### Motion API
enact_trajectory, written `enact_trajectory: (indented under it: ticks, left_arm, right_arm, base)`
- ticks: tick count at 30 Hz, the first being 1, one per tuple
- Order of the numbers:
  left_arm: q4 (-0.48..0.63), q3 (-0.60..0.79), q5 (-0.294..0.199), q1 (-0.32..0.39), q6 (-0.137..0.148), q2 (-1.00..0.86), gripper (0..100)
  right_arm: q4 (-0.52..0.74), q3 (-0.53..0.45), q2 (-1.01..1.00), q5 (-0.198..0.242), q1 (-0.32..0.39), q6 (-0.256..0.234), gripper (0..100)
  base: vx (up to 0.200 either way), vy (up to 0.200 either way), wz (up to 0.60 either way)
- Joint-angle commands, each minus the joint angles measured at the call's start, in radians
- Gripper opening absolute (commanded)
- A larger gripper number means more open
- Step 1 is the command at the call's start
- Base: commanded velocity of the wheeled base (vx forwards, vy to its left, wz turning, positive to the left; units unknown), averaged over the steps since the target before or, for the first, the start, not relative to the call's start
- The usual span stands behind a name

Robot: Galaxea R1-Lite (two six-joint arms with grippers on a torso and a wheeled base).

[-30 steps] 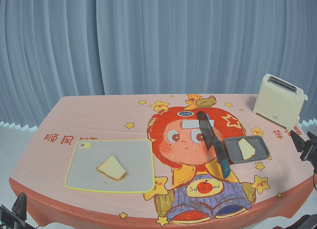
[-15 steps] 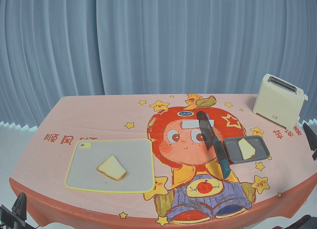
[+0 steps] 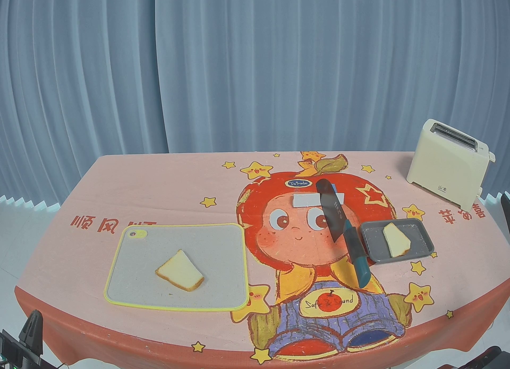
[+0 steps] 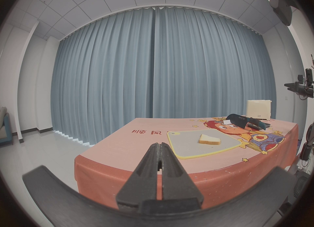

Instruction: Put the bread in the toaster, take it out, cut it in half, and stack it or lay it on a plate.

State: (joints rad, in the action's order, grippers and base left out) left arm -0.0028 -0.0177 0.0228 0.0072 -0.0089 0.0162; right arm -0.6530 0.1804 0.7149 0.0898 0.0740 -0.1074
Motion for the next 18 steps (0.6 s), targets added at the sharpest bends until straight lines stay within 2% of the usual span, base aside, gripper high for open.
enact_trajectory:
  ticks: [1, 3, 8, 18]
  left_arm:
    - [0.000, 0.018, 0.000, 0.000, 0.000, -0.016, 0]
    - [0.000, 0.018, 0.000, 0.000, 0.000, -0.016, 0]
    - [0.000, 0.018, 0.000, 0.000, 0.000, -0.016, 0]
    - [0.000, 0.018, 0.000, 0.000, 0.000, -0.016, 0]
  right_arm:
    - [0.001, -0.004, -0.049, 0.002, -0.003, 0.025, 100]
    - [0.003, -0.006, -0.057, 0.005, -0.003, 0.029, 100]
    - [0.003, -0.018, -0.112, 0.057, 0.000, 0.028, 100]
    - [0.003, -0.035, -0.183, 0.059, 0.007, 0.022, 100]
  base:
    - [0.000, 0.000, 0.00]
    - [0.000, 0.000, 0.00]
    - [0.000, 0.000, 0.00]
    - [0.000, 0.000, 0.00]
